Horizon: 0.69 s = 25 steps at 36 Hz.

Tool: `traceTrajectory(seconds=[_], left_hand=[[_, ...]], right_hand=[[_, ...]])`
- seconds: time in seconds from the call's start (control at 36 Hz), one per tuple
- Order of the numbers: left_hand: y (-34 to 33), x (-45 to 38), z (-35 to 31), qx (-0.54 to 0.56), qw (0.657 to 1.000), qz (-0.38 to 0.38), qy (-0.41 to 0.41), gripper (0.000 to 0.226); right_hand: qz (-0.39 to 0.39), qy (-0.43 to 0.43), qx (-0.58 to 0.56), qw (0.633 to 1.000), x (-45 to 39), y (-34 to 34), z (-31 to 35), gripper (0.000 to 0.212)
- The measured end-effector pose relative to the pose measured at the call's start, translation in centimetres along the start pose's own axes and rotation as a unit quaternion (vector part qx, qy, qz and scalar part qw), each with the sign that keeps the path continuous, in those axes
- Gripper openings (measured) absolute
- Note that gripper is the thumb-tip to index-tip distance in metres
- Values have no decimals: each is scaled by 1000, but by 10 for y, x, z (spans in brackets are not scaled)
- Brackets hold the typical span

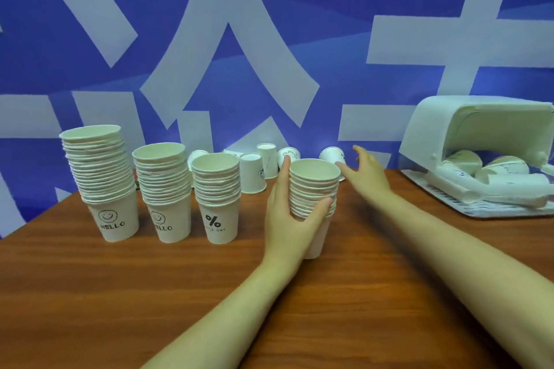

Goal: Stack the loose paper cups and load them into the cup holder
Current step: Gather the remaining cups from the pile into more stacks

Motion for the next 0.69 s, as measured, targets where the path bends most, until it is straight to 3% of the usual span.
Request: traceTrajectory(seconds=[0.17, 0.28, 0.42, 0.44, 0.5, 0.56, 0.69], left_hand=[[6, -9, 9, -2, 1000, 21, 1, 88], [5, -8, 14, 4, 1000, 23, -6, 84], [4, -9, 16, 17, 1000, 24, 3, 84], [4, -10, 17, 28, 999, 22, 9, 83], [5, -11, 19, 48, 998, 18, 23, 81], [5, -11, 21, 61, 997, 19, 34, 78], [5, -10, 19, 61, 997, 42, 33, 72]], right_hand=[[15, -66, 52, 996, -59, -39, 15, 92], [67, -119, 58, 989, -78, -69, 3, 91], [63, -93, 70, 991, -86, -89, -15, 89], [71, -88, 46, 993, -78, -84, -9, 84], [51, -89, -40, 994, -55, -62, 9, 51], [13, -97, -203, 974, -35, -39, 22, 22], [1, -48, -512, 858, 20, 37, 54, 14]])
Point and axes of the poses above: each hand's wrist, its own x-axis away from the middle knuckle, its own y-axis out of the back of the hand, z = x × y, the point moved 1 cm from there along -x, towards the middle knuckle, and after that the axes turned 9 degrees about x, right-handed, at the moved point
